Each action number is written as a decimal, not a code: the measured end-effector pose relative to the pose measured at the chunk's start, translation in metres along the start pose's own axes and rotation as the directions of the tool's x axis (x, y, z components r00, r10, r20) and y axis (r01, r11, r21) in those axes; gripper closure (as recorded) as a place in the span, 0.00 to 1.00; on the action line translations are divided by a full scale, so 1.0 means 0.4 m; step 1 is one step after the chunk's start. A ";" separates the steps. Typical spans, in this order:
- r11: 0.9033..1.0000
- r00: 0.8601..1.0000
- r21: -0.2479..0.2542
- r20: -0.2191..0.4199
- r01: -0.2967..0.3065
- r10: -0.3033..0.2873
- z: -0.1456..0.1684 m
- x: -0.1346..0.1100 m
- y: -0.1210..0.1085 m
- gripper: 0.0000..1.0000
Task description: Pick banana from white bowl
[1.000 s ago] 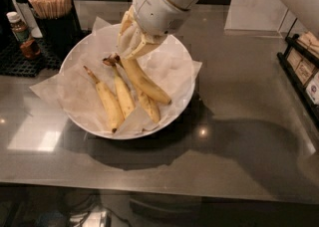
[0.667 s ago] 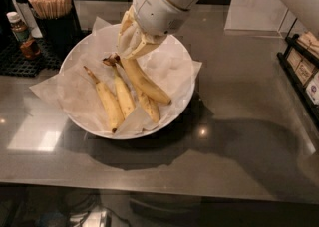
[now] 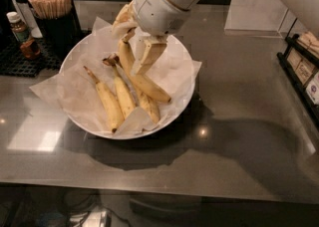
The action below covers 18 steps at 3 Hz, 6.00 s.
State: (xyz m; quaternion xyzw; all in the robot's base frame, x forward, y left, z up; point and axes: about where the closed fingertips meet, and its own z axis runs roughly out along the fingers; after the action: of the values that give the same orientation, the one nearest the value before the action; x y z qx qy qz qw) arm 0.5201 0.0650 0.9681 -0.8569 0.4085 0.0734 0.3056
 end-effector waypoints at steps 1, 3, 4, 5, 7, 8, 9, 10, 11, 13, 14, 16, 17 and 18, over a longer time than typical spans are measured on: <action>1.000 1.000 0.000 0.000 0.000 0.000 0.000 0.000 0.000 0.00; 1.000 1.000 -0.002 0.020 -0.018 0.019 0.035 0.028 -0.007 0.00; 0.999 0.998 0.008 0.020 -0.052 0.051 0.069 0.070 -0.014 0.00; 0.997 0.998 0.046 0.002 -0.065 0.065 0.082 0.101 -0.031 0.00; 0.995 0.996 0.101 -0.084 -0.027 0.036 0.055 0.108 -0.080 0.41; 0.995 0.996 0.100 -0.085 -0.026 0.035 0.055 0.108 -0.080 0.64; 0.996 0.995 0.089 -0.096 -0.028 0.037 0.068 0.119 -0.082 0.87; 0.998 0.992 0.067 -0.121 -0.015 0.023 0.076 0.129 -0.094 0.85; 1.000 0.989 0.030 -0.148 0.002 0.003 0.088 0.135 -0.102 0.61; 0.999 0.979 -0.002 -0.200 0.039 -0.038 0.089 0.120 -0.099 0.20; 0.999 0.978 -0.003 -0.205 0.043 -0.042 0.089 0.120 -0.100 0.15; 0.999 0.978 -0.011 -0.205 0.048 -0.050 0.096 0.117 -0.097 0.57; 0.999 0.977 -0.018 -0.205 0.049 -0.052 0.100 0.119 -0.095 0.65; 0.998 0.973 -0.049 -0.221 0.050 -0.060 0.115 0.138 -0.101 0.56</action>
Offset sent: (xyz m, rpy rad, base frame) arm 0.0000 0.0000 0.0000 0.0000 0.0000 0.0000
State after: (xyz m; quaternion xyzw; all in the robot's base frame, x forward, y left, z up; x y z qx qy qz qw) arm 0.5920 0.0750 0.9290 -0.8772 0.4146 -0.0228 0.2411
